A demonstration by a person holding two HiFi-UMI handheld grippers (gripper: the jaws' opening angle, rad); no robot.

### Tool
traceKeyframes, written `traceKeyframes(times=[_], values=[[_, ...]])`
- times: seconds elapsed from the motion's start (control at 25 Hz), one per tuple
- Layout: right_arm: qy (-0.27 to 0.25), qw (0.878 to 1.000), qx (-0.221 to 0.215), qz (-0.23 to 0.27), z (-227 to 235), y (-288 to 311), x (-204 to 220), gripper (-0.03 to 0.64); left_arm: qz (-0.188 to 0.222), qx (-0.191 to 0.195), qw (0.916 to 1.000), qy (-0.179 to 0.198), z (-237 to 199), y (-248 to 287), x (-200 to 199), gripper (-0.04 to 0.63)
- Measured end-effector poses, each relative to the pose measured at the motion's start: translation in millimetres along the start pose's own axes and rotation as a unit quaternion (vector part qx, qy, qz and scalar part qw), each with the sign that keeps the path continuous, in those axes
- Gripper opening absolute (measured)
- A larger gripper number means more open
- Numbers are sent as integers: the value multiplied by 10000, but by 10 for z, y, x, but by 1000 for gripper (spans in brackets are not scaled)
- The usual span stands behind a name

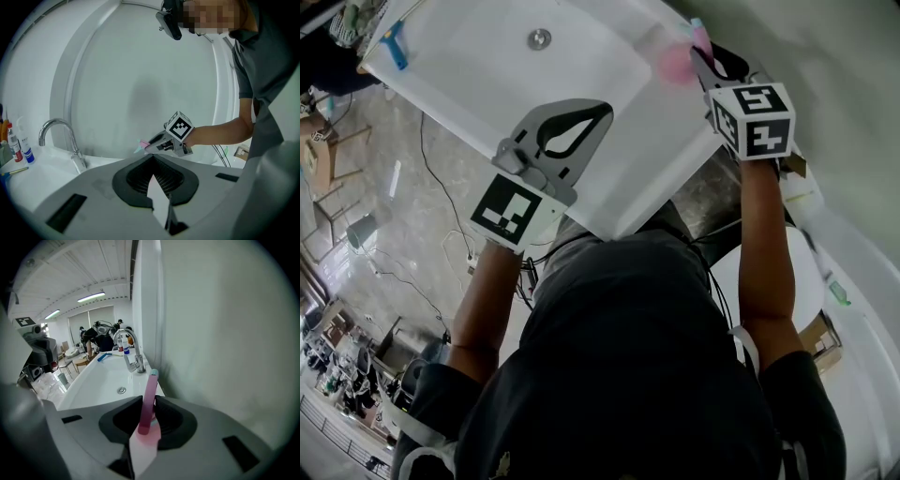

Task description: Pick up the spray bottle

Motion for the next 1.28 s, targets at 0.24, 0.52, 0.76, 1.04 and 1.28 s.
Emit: traceKeyframes(times=[0.24, 0.52, 0.76, 1.04, 1.28], values=[[161, 9996, 6, 222, -53, -203, -40, 86, 77, 67, 9999, 93, -50, -30, -27, 3], [-46, 9972, -105, 745, -281, -630, -350, 86, 223, 101, 9994, 232, -101, -145, -77, 3], [-634, 9915, -123, 1133, -562, -984, -664, 86, 384, 95, 9986, 350, -234, -314, -188, 3], [-1021, 9875, 94, 1200, -853, -1305, -907, 86, 573, 184, 9975, 375, -302, -545, -270, 3], [-1089, 9872, 309, 1120, -1023, -1665, -875, 86, 741, 315, 9959, 411, -150, -638, -273, 3]])
Point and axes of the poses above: the fingertips, and each gripper's own axes: y forward along the fingers, z to its right, x out of its underside, the point moved 4 cm from there along -y, backward along the fingers, and after that the axes turned 2 degrees about y, right-handed, at the moved point
